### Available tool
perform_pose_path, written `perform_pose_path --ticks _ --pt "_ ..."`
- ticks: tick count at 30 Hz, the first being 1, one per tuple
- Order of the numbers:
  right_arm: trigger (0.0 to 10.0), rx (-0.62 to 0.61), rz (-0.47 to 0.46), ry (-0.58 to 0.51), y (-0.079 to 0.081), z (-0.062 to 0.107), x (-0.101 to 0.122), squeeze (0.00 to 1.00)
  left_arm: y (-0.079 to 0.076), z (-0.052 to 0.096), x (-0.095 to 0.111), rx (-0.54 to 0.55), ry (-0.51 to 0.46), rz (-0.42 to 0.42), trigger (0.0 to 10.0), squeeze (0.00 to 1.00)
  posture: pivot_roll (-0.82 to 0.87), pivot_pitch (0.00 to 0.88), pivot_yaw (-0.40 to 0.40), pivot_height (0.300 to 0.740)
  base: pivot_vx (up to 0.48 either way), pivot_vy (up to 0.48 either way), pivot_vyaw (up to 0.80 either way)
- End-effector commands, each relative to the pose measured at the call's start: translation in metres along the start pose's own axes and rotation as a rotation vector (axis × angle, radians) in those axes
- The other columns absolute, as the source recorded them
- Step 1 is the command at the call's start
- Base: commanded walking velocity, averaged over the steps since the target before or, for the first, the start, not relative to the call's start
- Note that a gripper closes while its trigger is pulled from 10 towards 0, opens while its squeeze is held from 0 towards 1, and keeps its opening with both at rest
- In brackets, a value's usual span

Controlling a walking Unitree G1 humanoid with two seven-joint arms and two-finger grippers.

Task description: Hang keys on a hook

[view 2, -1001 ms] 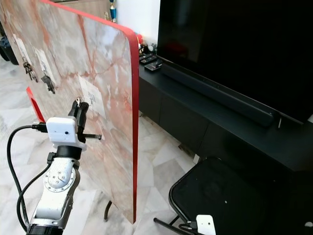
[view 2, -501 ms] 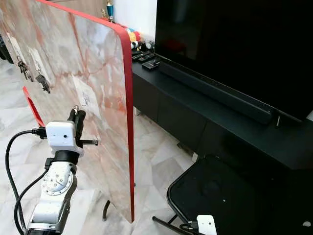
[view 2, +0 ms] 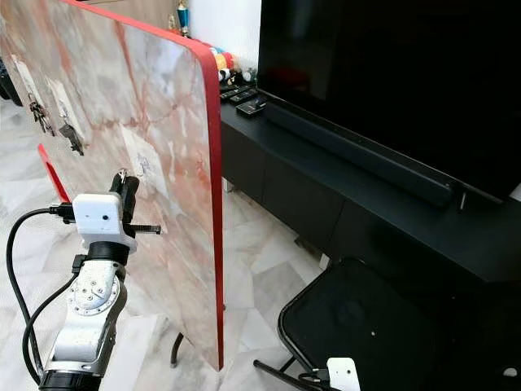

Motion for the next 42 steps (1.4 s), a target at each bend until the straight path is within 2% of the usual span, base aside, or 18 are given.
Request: perform_pose_path --ticks 1,17,32,42 --pt "10.0 -0.006 0.008 0.001 -0.003 0.0 0.002 0.0 0.002 -0.004 -0.002 0.011 0.013 0.014 10.0 0.0 0.06 0.0 -0.082 0.74 0.0 0.0 0.0" --pt "10.0 -0.007 0.008 0.002 -0.003 0.0 0.002 0.0 -0.002 -0.006 -0.003 0.004 0.022 0.028 10.0 0.0 0.06 0.0 -0.082 0.74 0.0 0.0 0.0" --pt "10.0 -0.008 0.008 0.003 -0.003 0.0 0.002 0.0 -0.011 -0.005 -0.007 -0.051 0.046 0.057 10.0 0.0 0.05 0.0 -0.083 0.74 0.0 0.0 0.0" --pt "10.0 -0.009 0.008 0.004 -0.003 0.0 0.002 0.0 -0.011 -0.004 -0.011 -0.058 0.063 0.055 10.0 0.0 0.05 0.0 -0.082 0.74 0.0 0.0 0.0"
Point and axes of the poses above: a point about 5 cm out from each wrist's last joint towards the gripper, its own z axis pointing back from the gripper into the wrist, its own x axis along the axis of the wrist's last joint, y = z × x, the point moved 1 cm from there along -z, pointing out of the wrist towards the gripper, and after that the axes turned 6 degrees about z, right-handed, at the moved point
